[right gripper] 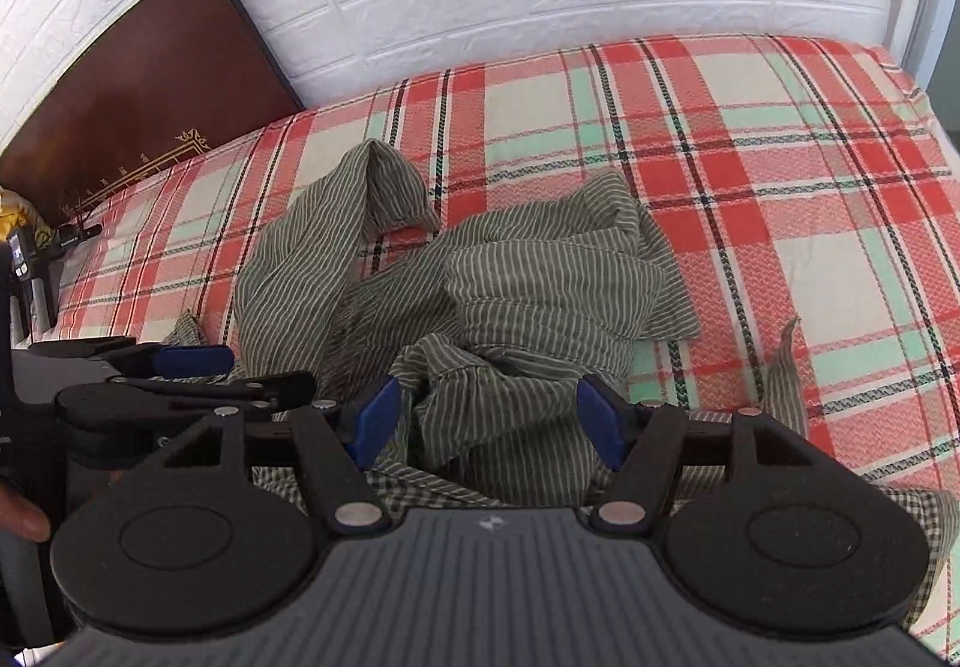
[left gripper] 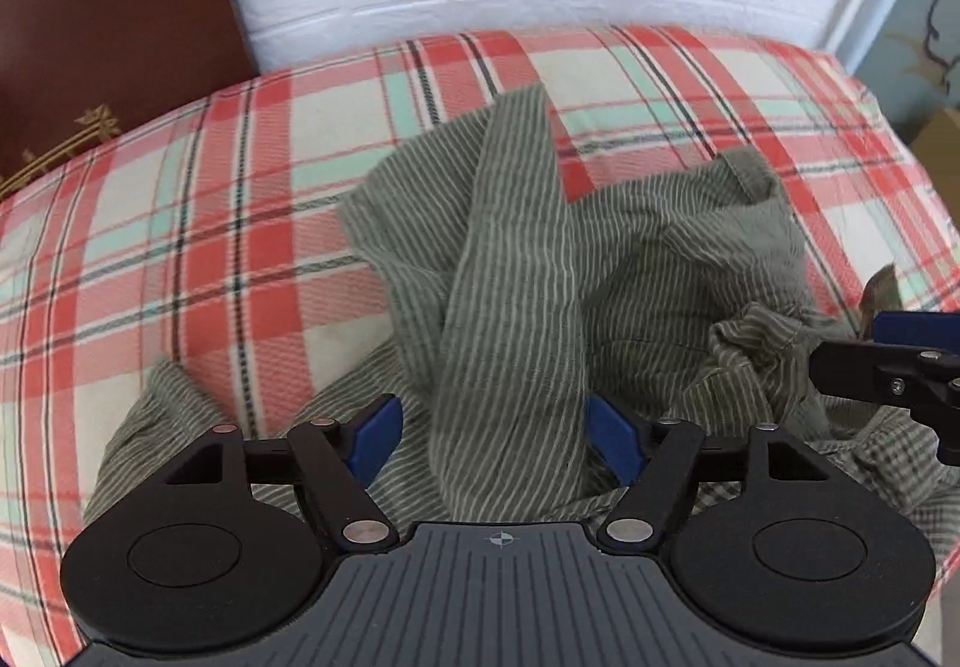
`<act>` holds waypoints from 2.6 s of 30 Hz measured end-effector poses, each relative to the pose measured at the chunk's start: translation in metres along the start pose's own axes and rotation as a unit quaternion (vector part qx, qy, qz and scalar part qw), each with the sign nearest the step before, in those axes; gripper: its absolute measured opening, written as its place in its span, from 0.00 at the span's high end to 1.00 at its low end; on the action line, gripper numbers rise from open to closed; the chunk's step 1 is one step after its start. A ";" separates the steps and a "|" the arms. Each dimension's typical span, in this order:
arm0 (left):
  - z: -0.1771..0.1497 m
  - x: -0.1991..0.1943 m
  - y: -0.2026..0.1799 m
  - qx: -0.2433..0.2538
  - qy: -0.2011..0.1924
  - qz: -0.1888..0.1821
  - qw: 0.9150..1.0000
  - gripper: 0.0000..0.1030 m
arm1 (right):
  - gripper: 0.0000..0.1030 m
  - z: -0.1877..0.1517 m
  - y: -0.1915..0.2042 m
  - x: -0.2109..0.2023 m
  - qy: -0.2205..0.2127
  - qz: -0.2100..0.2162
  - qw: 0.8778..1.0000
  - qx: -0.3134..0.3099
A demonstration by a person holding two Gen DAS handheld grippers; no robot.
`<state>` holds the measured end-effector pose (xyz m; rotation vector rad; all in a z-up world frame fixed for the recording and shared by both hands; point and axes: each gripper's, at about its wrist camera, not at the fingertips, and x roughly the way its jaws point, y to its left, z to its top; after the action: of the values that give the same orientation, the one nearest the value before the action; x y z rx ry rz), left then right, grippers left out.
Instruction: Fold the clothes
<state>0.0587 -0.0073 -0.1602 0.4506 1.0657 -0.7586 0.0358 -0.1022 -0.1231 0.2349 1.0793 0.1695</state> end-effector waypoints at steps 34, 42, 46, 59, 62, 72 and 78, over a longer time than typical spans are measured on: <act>0.087 -0.107 0.110 -0.168 -0.165 0.079 0.969 0.97 | 0.97 0.109 0.022 -0.092 -0.182 0.057 0.982 -0.019; 0.107 -0.061 0.097 -0.151 -0.135 0.107 0.973 0.97 | 0.97 0.126 0.016 -0.016 -0.141 0.018 0.990 -0.013; 0.124 -0.039 0.091 -0.144 -0.124 0.113 0.975 0.73 | 0.97 0.139 0.017 0.007 -0.133 0.002 0.991 -0.010; 0.129 0.009 0.088 -0.100 -0.057 0.111 0.987 0.36 | 0.41 0.145 0.027 0.043 -0.136 -0.054 0.989 0.001; 0.126 -0.003 0.092 -0.104 -0.061 0.106 0.987 0.35 | 0.41 0.145 0.024 0.026 -0.144 -0.044 0.988 -0.018; 0.046 -0.054 0.076 -0.027 -0.088 0.087 0.992 0.21 | 0.32 0.047 -0.051 -0.026 -0.114 -0.029 0.993 -0.033; 0.004 -0.011 0.051 -0.012 -0.019 0.064 0.998 0.22 | 0.32 -0.023 -0.094 -0.011 -0.050 -0.056 0.996 0.045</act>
<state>0.0955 0.0277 -0.1499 0.4777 0.9998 -0.6374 0.0126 -0.1929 -0.1500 0.2613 0.9979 0.0086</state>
